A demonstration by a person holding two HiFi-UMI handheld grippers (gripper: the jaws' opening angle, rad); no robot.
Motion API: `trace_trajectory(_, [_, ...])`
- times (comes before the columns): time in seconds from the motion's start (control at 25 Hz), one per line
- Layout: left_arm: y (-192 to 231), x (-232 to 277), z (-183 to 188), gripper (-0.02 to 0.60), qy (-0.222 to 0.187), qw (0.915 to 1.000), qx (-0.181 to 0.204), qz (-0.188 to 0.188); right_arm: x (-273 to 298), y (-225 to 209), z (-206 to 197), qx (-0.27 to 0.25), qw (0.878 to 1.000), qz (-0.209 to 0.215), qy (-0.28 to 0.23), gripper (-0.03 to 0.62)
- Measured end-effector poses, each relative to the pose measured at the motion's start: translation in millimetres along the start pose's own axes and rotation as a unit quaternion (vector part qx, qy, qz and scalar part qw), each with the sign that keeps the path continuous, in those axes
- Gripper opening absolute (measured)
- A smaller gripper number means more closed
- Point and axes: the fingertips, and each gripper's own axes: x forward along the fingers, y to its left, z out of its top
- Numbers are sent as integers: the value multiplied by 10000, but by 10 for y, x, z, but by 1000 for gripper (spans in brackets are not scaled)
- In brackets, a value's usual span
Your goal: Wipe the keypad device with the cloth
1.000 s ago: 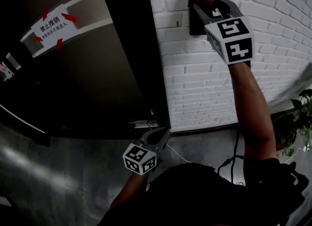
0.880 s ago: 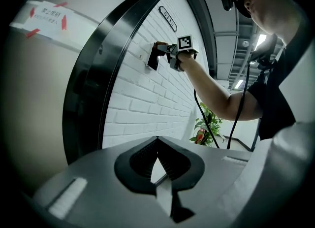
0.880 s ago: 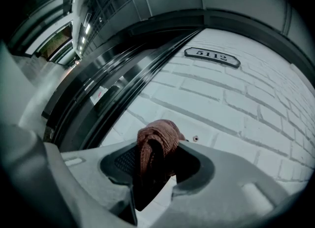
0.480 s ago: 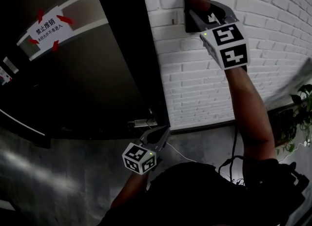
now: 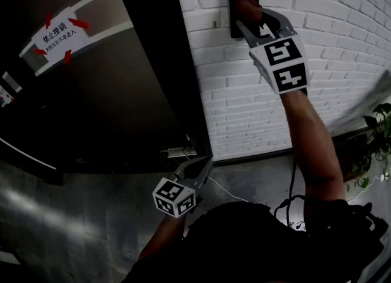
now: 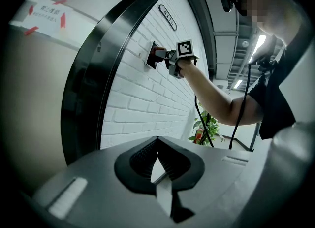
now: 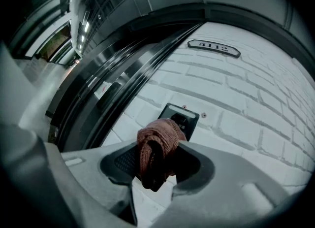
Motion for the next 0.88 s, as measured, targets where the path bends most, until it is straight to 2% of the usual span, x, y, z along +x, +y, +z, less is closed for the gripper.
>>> trace_trajectory(0.88, [-35,-54,-12,17,38,10000,22,1,-54,389,-555,55,9988,256,416,155])
